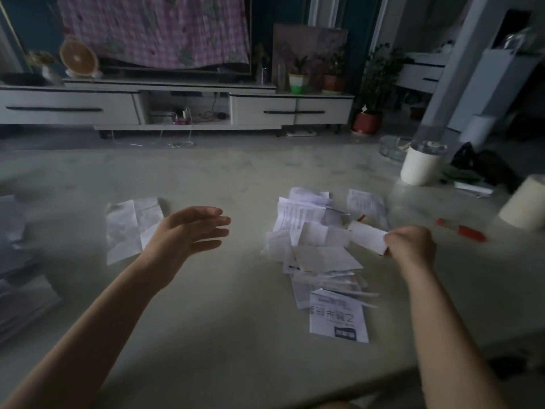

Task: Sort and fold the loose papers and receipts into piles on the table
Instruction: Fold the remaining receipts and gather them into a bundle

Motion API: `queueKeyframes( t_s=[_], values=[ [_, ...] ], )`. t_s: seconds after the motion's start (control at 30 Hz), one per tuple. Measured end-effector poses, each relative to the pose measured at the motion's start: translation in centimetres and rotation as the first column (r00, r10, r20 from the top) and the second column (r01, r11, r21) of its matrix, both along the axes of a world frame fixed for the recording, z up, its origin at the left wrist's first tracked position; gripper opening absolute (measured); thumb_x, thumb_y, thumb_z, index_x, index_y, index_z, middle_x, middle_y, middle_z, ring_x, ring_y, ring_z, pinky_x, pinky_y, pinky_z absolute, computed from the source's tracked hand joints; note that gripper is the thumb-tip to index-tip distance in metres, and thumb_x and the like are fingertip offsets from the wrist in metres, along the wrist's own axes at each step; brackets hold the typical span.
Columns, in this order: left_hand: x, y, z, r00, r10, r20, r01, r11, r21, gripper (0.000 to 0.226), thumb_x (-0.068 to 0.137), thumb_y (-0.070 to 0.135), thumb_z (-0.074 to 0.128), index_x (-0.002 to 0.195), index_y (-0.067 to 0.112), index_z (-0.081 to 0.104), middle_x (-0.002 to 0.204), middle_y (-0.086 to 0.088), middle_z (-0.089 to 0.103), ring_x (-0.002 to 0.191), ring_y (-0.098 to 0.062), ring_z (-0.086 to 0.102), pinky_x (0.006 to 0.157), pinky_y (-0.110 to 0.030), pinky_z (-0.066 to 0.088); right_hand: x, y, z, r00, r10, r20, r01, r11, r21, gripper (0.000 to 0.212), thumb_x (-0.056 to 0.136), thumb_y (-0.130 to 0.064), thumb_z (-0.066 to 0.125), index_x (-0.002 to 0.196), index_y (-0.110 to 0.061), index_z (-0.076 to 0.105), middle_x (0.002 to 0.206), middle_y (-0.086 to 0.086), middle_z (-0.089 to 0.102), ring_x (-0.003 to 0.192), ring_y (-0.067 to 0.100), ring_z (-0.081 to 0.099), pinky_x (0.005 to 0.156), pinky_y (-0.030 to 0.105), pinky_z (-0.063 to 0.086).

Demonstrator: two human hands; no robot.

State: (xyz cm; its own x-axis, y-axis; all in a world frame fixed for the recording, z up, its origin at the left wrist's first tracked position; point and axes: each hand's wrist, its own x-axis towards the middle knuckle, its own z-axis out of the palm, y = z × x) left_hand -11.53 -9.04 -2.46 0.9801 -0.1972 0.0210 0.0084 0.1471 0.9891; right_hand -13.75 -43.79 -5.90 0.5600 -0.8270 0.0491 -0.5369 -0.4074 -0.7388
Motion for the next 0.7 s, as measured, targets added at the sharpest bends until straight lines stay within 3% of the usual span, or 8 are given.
queueKeyframes(
  t_s=[0.1, 0.23, 0.3, 0.4, 0.5, 0.6, 0.63, 0.7],
  values=[
    [0.5, 0.4, -0.1, 0.997, 0.066, 0.032, -0.067, 0.997, 0.027, 0.02, 0.088, -0.003, 0.049, 0.088, 0.013, 0.062, 0.076, 0.004, 0.074, 0.07, -0.009, 0.07, 0.063, -0.02, 0.056, -0.4, 0.9, -0.4, 0.995, -0.019, -0.1, -0.002, 0.98, -0.201, 0.031, 0.075, -0.012, 0.059, 0.103, -0.005, 0.07, 0.108, 0.023, 0.066, 0.101, 0.04, 0.061, 0.084, 0.036, 0.05],
    [1.6, 1.7, -0.3, 0.928, 0.268, 0.257, -0.325, 0.921, 0.213, 0.024, 0.087, -0.01, 0.049, 0.085, 0.009, 0.064, 0.066, 0.02, 0.069, 0.065, 0.006, 0.063, 0.064, -0.014, 0.051, -0.2, 1.0, 0.8, 0.999, 0.042, 0.002, -0.04, 0.971, -0.237, 0.028, 0.078, -0.009, 0.06, 0.103, -0.008, 0.071, 0.108, 0.022, 0.067, 0.102, 0.039, 0.06, 0.089, 0.036, 0.046],
    [1.9, 2.6, -0.6, 0.834, 0.333, 0.44, -0.515, 0.757, 0.402, 0.022, 0.085, -0.008, 0.052, 0.095, 0.007, 0.066, 0.071, 0.016, 0.07, 0.067, 0.001, 0.061, 0.066, -0.008, 0.043, -0.2, 1.2, 2.4, 0.992, 0.064, 0.113, -0.032, 0.965, -0.259, 0.024, 0.08, -0.007, 0.059, 0.1, -0.006, 0.072, 0.105, 0.022, 0.068, 0.101, 0.038, 0.061, 0.088, 0.037, 0.045],
    [2.8, 4.1, -1.2, 0.756, 0.263, 0.599, -0.647, 0.434, 0.627, 0.026, 0.083, 0.005, 0.063, 0.109, 0.001, 0.064, 0.104, -0.018, 0.066, 0.1, -0.035, 0.057, 0.09, -0.031, 0.039, -0.6, 2.8, 5.4, 0.953, 0.094, 0.287, -0.016, 0.964, -0.265, 0.024, 0.083, -0.006, 0.054, 0.101, -0.005, 0.071, 0.105, 0.02, 0.068, 0.1, 0.035, 0.062, 0.083, 0.031, 0.045],
    [4.2, 5.3, -3.0, 0.893, 0.176, 0.414, -0.448, 0.268, 0.853, 0.063, 0.081, 0.038, 0.067, 0.128, 0.0, 0.049, 0.133, -0.026, 0.048, 0.126, -0.04, 0.038, 0.106, -0.043, 0.028, -0.6, 7.0, 8.3, 0.888, 0.228, 0.4, -0.113, 0.95, -0.29, 0.022, 0.086, -0.005, 0.051, 0.098, -0.005, 0.07, 0.103, 0.012, 0.069, 0.097, 0.027, 0.062, 0.073, 0.02, 0.038],
    [4.6, 5.7, -4.1, 0.963, 0.17, 0.208, -0.225, 0.09, 0.97, 0.088, 0.075, 0.067, 0.056, 0.135, 0.006, 0.038, 0.142, -0.02, 0.038, 0.131, -0.037, 0.033, 0.107, -0.042, 0.03, -0.2, 13.1, 9.2, 0.769, 0.452, 0.452, -0.346, 0.889, -0.301, 0.015, 0.085, -0.005, 0.054, 0.089, -0.008, 0.068, 0.09, 0.005, 0.068, 0.086, 0.019, 0.061, 0.068, 0.016, 0.035],
    [4.4, 5.4, -4.0, 0.966, 0.15, 0.212, -0.229, 0.108, 0.967, 0.087, 0.075, 0.066, 0.057, 0.134, 0.005, 0.038, 0.14, -0.021, 0.041, 0.129, -0.036, 0.037, 0.105, -0.039, 0.033, -0.2, 15.0, 9.1, 0.729, 0.52, 0.444, -0.426, 0.853, -0.301, 0.014, 0.084, -0.004, 0.055, 0.087, -0.008, 0.068, 0.088, 0.006, 0.068, 0.084, 0.018, 0.06, 0.067, 0.018, 0.035],
    [3.7, 5.2, -3.6, 0.948, 0.134, 0.288, -0.312, 0.238, 0.92, 0.074, 0.079, 0.049, 0.065, 0.133, 0.003, 0.042, 0.136, -0.021, 0.047, 0.125, -0.035, 0.044, 0.098, -0.033, 0.036, -0.2, 18.8, 8.2, 0.632, 0.657, 0.411, -0.59, 0.752, -0.294, 0.013, 0.082, -0.003, 0.056, 0.085, -0.007, 0.068, 0.088, 0.009, 0.069, 0.084, 0.02, 0.06, 0.07, 0.023, 0.038]
  ],
)
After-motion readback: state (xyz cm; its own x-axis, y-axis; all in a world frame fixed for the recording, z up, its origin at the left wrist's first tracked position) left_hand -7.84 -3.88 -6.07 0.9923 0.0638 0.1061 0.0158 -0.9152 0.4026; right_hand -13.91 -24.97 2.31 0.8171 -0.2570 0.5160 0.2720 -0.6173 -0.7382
